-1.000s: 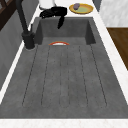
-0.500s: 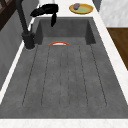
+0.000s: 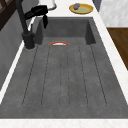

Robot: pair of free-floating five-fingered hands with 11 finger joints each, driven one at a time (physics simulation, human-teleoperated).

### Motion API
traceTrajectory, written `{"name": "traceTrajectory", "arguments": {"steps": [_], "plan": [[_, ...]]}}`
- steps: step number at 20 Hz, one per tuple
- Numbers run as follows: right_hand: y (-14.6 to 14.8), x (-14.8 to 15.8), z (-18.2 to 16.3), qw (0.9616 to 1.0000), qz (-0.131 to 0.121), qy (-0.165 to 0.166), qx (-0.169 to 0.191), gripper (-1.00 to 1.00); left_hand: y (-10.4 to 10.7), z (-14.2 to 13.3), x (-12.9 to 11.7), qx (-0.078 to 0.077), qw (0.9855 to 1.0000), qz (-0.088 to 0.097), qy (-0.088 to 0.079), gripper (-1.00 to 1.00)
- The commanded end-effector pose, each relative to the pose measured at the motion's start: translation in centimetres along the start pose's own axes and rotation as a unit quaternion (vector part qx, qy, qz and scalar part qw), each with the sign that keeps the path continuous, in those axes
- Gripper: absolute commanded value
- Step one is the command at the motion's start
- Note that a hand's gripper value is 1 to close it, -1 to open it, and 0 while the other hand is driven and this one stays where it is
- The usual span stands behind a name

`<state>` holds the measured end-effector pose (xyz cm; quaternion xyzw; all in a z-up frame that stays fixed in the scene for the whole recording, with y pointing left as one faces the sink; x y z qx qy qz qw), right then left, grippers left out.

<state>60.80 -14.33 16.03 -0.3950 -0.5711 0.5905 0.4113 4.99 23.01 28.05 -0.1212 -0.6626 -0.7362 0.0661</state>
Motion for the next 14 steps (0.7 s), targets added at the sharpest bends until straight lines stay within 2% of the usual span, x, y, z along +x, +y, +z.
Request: {"name": "traceTrajectory", "arguments": {"steps": [1,5,9,14], "plan": [[0.6,-0.6,-2.3,0.9988,-0.017,0.0,0.046,-1.0,0.0,0.0,0.0,0.0,1.0,0.0,0.0,0.0],[1.1,-1.0,-4.5,0.9963,-0.03,-0.001,0.08,-1.0,0.0,0.0,0.0,0.0,1.0,0.0,0.0,0.0],[1.5,-1.3,-6.7,0.9918,-0.043,-0.001,0.121,-1.0,0.0,0.0,0.0,0.0,1.0,0.0,0.0,0.0],[1.8,-1.0,-6.6,0.9907,-0.042,-0.004,0.129,-1.0,0.0,0.0,0.0,0.0,1.0,0.0,0.0,0.0]]}}
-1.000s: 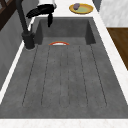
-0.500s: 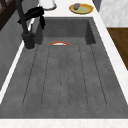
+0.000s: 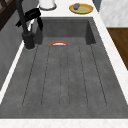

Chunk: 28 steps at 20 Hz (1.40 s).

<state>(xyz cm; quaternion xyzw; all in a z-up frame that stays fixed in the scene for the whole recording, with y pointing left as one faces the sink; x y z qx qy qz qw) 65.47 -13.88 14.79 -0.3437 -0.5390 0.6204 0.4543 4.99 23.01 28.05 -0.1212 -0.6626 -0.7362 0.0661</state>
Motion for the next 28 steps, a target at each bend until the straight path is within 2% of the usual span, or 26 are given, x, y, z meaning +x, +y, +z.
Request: {"name": "traceTrajectory", "arguments": {"steps": [1,4,8,10,13,17,18,19,20,21,23,26,28], "plan": [[0.7,1.2,-1.9,0.9986,-0.005,0.007,0.053,-1.0,0.0,0.0,0.0,0.0,1.0,0.0,0.0,0.0],[0.0,3.2,-0.9,0.999,0.027,0.023,0.029,-1.0,0.0,0.0,0.0,0.0,1.0,0.0,0.0,0.0],[-0.1,5.5,-0.3,0.9964,0.043,0.066,0.031,-1.0,0.0,0.0,0.0,0.0,1.0,0.0,0.0,0.0],[0.0,6.7,-0.2,0.9949,0.055,0.077,0.036,-1.0,0.0,0.0,0.0,0.0,1.0,0.0,0.0,0.0],[0.3,6.7,-1.0,0.9943,0.043,0.078,0.058,-1.0,0.0,0.0,0.0,0.0,1.0,0.0,0.0,0.0],[1.1,7.2,0.8,0.9926,0.015,0.072,0.097,-1.0,0.0,0.0,0.0,0.0,1.0,0.0,0.0,0.0],[1.1,7.4,1.2,0.9918,0.009,0.073,0.104,1.0,0.0,0.0,0.0,0.0,1.0,0.0,0.0,0.0],[0.7,7.3,0.9,0.9908,-0.002,0.094,0.097,1.0,0.0,0.0,0.0,0.0,1.0,0.0,0.0,0.0],[0.5,7.1,0.7,0.9894,-0.032,0.116,0.08,1.0,0.0,0.0,0.0,0.0,1.0,0.0,0.0,0.0],[0.2,6.9,0.5,0.9878,-0.048,0.135,0.061,1.0,0.0,0.0,0.0,0.0,1.0,0.0,0.0,0.0],[-0.2,6.7,0.5,0.9852,-0.058,0.156,0.043,1.0,0.0,0.0,0.0,0.0,1.0,0.0,0.0,0.0],[-0.8,6.1,0.4,0.9829,-0.083,0.163,0.021,1.0,0.0,0.0,0.0,0.0,1.0,0.0,0.0,0.0],[-1.3,5.7,0.6,0.9825,-0.102,0.154,0.021,1.0,0.0,0.0,0.0,0.0,1.0,0.0,0.0,0.0]]}}
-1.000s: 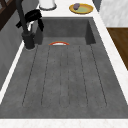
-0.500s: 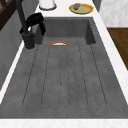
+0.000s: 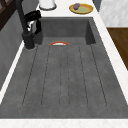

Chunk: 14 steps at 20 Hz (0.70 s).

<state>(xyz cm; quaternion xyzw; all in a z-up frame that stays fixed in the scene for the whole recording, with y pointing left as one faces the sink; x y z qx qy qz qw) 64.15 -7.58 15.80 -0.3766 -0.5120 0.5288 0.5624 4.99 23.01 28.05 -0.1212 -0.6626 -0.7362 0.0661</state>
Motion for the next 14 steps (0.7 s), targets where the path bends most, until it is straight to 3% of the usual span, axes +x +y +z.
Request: {"name": "traceTrajectory", "arguments": {"steps": [1,4,5,6,10,14], "plan": [[-0.9,-1.1,1.4,0.9987,-0.026,0.03,0.031,1.0,0.0,0.0,0.0,0.0,1.0,0.0,0.0,0.0],[-1.0,-2.5,1.2,0.999,-0.039,0.014,0.016,1.0,0.0,0.0,0.0,0.0,1.0,0.0,0.0,0.0],[-1.0,-2.9,1.2,0.999,-0.043,0.008,0.008,-1.0,0.0,0.0,0.0,0.0,1.0,0.0,0.0,0.0],[-1.2,-2.9,1.2,0.9986,-0.052,0.004,0.008,-1.0,0.0,0.0,0.0,0.0,1.0,0.0,0.0,0.0],[-3.0,-3.7,2.1,0.9994,-0.032,0.01,0.01,-1.0,0.0,0.0,0.0,0.0,1.0,0.0,0.0,0.0],[-3.8,-4.5,2.1,0.9985,-0.034,0.022,0.037,-1.0,0.0,0.0,0.0,0.0,1.0,0.0,0.0,0.0]]}}
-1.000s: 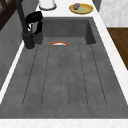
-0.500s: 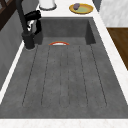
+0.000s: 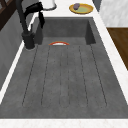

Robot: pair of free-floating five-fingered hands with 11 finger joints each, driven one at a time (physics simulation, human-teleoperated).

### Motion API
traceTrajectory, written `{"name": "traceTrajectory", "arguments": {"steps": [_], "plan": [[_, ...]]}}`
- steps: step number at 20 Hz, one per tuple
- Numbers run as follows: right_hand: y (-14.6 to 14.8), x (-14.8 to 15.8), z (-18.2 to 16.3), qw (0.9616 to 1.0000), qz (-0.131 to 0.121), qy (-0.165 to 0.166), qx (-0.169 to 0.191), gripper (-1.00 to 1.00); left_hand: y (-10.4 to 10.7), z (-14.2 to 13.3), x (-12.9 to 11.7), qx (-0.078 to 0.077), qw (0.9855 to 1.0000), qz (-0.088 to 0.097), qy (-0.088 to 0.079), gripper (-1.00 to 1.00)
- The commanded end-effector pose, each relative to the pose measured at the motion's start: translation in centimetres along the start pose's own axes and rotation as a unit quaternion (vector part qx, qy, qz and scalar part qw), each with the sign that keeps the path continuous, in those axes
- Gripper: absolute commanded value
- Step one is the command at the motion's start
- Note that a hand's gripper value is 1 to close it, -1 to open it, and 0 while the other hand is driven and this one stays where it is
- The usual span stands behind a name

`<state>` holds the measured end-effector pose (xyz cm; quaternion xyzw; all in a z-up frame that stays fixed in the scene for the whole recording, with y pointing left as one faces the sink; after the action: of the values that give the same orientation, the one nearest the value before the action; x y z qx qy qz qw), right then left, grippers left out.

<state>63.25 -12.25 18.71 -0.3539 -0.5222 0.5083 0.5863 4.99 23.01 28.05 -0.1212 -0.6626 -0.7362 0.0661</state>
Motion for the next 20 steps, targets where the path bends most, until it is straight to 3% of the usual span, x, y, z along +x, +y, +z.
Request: {"name": "traceTrajectory", "arguments": {"steps": [1,2,4,7,14,17,20], "plan": [[-0.3,-0.1,-0.4,0.9993,0.009,0.029,0.021,-1.0,0.0,0.0,0.0,0.0,1.0,0.0,0.0,0.0],[-0.4,-0.1,-1.1,0.9993,0.015,0.035,-0.001,-1.0,0.0,0.0,0.0,0.0,1.0,0.0,0.0,0.0],[-0.5,0.5,-2.0,0.9993,0.018,0.033,0.001,-1.0,0.0,0.0,0.0,0.0,1.0,0.0,0.0,0.0],[1.3,0.9,-3.3,0.9971,0.025,0.053,0.048,-1.0,0.0,0.0,0.0,0.0,1.0,0.0,0.0,0.0],[0.5,1.9,-1.4,0.9917,0.022,0.081,0.098,-1.0,0.0,0.0,0.0,0.0,1.0,0.0,0.0,0.0],[0.6,2.2,-1.5,0.988,0.019,0.08,0.131,-1.0,0.0,0.0,0.0,0.0,1.0,0.0,0.0,0.0],[0.8,2.6,-1.6,0.9817,0.017,0.087,0.168,-1.0,0.0,0.0,0.0,0.0,1.0,0.0,0.0,0.0]]}}
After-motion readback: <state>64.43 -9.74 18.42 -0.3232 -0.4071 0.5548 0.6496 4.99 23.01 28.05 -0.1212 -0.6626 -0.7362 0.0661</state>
